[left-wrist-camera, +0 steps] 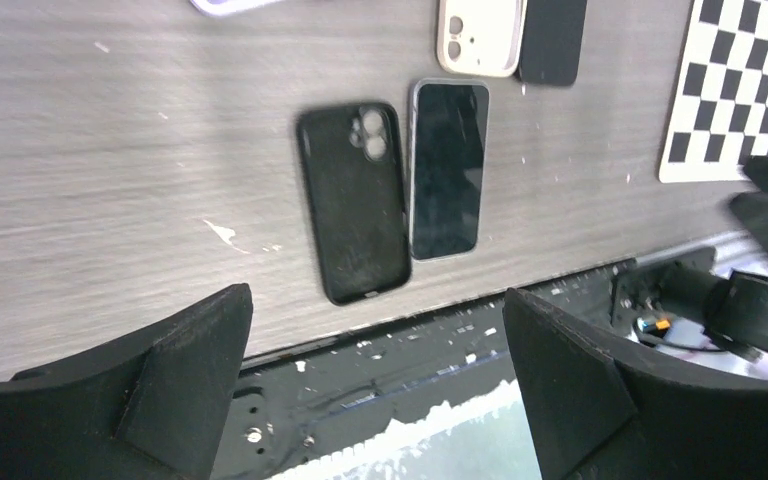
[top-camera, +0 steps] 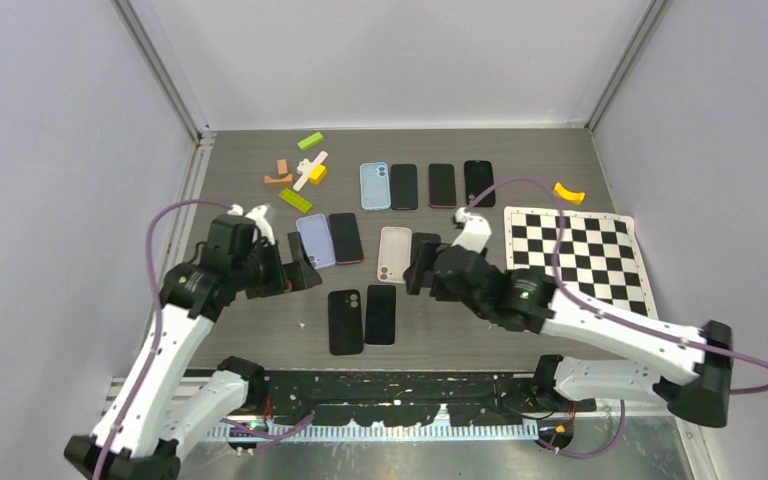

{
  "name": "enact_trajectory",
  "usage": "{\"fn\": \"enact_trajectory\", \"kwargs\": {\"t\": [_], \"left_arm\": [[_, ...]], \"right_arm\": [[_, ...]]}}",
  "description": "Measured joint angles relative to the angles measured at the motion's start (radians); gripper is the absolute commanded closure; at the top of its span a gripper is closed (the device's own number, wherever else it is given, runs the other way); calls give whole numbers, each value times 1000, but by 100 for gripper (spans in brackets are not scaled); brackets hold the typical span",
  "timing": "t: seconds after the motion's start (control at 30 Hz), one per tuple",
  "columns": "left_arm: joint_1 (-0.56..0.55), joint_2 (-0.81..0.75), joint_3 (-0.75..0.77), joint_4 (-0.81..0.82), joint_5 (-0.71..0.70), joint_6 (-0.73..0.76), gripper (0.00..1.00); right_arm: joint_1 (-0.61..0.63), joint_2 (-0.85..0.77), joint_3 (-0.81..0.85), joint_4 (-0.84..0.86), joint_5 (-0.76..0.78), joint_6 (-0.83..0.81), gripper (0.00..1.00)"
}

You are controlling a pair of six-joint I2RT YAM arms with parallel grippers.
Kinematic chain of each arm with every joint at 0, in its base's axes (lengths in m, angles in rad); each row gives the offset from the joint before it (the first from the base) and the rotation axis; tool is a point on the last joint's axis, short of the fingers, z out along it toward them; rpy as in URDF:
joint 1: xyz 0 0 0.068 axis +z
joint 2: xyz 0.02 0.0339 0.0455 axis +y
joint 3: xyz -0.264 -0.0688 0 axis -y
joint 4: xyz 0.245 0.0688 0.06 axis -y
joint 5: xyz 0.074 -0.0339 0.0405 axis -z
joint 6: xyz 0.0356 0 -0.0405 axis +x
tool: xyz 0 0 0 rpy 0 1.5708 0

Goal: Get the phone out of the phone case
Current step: Reset both arms

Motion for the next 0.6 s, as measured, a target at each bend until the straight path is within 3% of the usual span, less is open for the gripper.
{"fn": "enact_trajectory", "kwargs": {"t": [0.33,0.6], "left_arm": [[0,-169,270,-229,-259,131,0],[0,-142,537,-359,-395,199,0]], "right_arm": [[0,-316,421,-481,473,-150,3],[0,-543,605,-604,670,-215,2]]}}
